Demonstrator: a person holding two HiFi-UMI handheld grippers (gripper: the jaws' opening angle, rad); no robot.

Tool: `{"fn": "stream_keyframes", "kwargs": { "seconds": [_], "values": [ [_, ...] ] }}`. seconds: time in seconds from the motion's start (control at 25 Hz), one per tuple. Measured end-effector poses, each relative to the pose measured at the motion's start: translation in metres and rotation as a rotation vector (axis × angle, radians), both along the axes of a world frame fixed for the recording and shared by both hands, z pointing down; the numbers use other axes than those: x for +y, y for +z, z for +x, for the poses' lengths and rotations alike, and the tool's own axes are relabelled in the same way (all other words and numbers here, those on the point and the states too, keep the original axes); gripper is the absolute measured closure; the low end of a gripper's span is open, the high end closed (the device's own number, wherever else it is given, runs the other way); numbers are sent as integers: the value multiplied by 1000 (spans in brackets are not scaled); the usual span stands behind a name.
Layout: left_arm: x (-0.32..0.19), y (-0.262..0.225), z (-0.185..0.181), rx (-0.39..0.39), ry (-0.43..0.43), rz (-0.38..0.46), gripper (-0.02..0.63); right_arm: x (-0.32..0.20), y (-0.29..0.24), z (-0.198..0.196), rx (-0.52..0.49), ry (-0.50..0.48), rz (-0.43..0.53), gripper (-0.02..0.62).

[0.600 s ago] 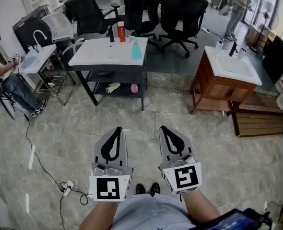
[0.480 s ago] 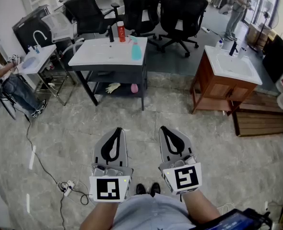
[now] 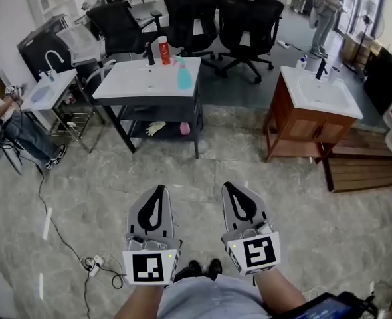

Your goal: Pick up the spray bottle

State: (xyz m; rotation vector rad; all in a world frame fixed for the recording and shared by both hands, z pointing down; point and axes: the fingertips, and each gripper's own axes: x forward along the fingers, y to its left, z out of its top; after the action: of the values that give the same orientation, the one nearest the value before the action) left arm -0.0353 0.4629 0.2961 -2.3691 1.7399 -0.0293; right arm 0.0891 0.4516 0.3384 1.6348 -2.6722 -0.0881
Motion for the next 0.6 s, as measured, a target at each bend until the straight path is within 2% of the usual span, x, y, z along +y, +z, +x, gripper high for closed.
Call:
{"fn": "stream_keyframes", "kwargs": {
  "seconds": [0.28, 0.6],
  "values": [
    [-7, 18, 3, -14, -25, -41, 591, -17, 15, 13, 13, 21, -35, 577],
    [-49, 26, -18, 5, -75, -65, 589, -69, 19, 16, 19, 32, -57, 577]
  ]
}}
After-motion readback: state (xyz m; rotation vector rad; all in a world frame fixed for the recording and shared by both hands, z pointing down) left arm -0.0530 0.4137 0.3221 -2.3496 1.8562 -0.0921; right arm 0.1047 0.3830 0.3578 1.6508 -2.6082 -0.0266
